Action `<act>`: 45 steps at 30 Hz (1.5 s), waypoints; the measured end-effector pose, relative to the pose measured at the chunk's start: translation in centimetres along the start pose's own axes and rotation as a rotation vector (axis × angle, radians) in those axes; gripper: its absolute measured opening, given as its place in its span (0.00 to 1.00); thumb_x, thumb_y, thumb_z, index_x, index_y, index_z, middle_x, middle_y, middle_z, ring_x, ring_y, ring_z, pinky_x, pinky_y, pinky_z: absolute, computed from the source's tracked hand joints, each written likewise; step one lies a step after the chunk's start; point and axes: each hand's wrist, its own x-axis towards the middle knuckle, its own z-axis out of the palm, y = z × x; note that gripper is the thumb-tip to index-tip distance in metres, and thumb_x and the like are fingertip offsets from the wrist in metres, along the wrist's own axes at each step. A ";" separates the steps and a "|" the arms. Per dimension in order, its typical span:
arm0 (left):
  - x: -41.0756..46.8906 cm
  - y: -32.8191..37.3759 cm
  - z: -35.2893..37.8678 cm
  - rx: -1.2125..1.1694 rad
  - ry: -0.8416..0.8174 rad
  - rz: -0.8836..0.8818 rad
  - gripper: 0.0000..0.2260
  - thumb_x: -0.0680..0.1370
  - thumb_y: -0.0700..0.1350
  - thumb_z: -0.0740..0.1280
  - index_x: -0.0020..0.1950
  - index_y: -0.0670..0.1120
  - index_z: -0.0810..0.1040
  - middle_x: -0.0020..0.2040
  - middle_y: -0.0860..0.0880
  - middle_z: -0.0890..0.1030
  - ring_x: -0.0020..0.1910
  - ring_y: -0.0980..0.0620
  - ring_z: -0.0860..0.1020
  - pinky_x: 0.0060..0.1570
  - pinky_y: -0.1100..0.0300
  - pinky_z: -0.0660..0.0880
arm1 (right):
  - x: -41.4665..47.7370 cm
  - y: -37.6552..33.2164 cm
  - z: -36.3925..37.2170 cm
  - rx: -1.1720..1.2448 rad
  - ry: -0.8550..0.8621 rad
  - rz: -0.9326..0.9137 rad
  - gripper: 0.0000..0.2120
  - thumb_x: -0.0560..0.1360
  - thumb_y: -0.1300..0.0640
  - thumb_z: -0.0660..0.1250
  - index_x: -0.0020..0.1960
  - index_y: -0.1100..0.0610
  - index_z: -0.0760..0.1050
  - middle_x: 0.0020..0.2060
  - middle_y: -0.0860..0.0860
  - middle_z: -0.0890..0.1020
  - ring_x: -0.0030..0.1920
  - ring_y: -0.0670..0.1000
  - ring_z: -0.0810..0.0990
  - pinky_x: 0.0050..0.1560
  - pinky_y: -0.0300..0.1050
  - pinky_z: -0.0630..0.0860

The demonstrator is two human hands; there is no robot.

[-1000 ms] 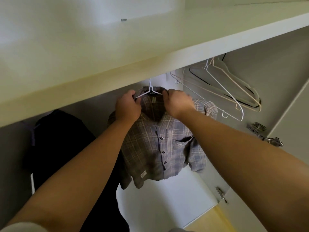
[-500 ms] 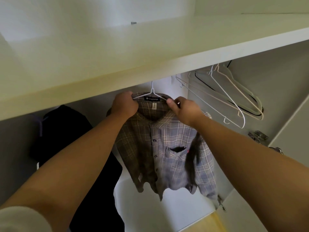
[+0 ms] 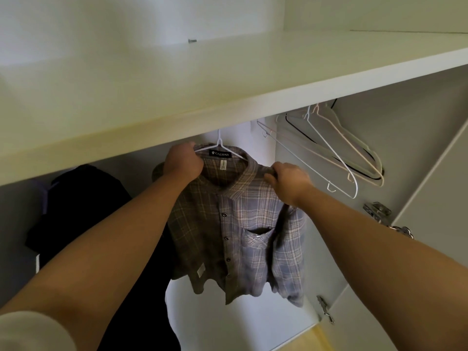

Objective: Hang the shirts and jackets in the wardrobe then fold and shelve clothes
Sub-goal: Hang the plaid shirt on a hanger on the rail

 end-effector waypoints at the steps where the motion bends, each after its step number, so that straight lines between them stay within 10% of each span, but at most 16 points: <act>1: 0.1 0.2 0.1 -0.006 0.014 -0.001 0.15 0.77 0.35 0.62 0.62 0.39 0.80 0.56 0.38 0.80 0.57 0.37 0.78 0.54 0.49 0.76 | -0.2 0.4 0.0 0.034 -0.033 0.021 0.11 0.82 0.50 0.59 0.60 0.55 0.71 0.48 0.53 0.76 0.51 0.57 0.76 0.51 0.53 0.74; 6: 0.2 0.9 0.4 -0.043 0.077 0.010 0.15 0.76 0.32 0.61 0.56 0.42 0.82 0.50 0.39 0.81 0.50 0.39 0.79 0.45 0.54 0.74 | -1.9 2.1 -0.2 0.115 -0.161 0.123 0.21 0.74 0.68 0.64 0.65 0.55 0.69 0.51 0.56 0.77 0.49 0.57 0.77 0.47 0.50 0.76; 19: -0.7 1.1 0.8 -0.010 0.141 0.039 0.19 0.73 0.31 0.64 0.63 0.41 0.78 0.58 0.39 0.77 0.59 0.37 0.75 0.55 0.49 0.73 | -3.0 4.2 -1.0 0.088 -0.041 0.327 0.22 0.73 0.68 0.67 0.65 0.58 0.71 0.60 0.59 0.68 0.56 0.63 0.75 0.58 0.58 0.78; 24: -3.6 3.1 3.5 0.079 0.479 0.609 0.13 0.72 0.36 0.65 0.55 0.43 0.79 0.56 0.43 0.78 0.57 0.42 0.74 0.64 0.46 0.67 | -3.7 4.4 -0.7 0.227 0.004 0.287 0.19 0.76 0.60 0.67 0.65 0.53 0.68 0.50 0.54 0.77 0.47 0.56 0.78 0.48 0.54 0.81; 33: -3.0 8.1 6.4 0.276 -0.096 0.943 0.10 0.79 0.52 0.68 0.57 0.50 0.76 0.54 0.52 0.81 0.56 0.48 0.78 0.72 0.51 0.60 | -4.3 3.8 -0.7 0.288 0.077 0.265 0.22 0.76 0.65 0.68 0.63 0.52 0.62 0.48 0.56 0.79 0.43 0.54 0.79 0.43 0.52 0.80; 45: -2.4 7.0 7.7 0.259 -0.035 0.907 0.05 0.78 0.46 0.71 0.49 0.45 0.79 0.44 0.50 0.83 0.45 0.46 0.79 0.49 0.53 0.66 | -4.5 5.1 -3.5 0.026 0.118 -0.011 0.14 0.77 0.67 0.65 0.57 0.52 0.68 0.50 0.52 0.75 0.45 0.58 0.79 0.41 0.51 0.77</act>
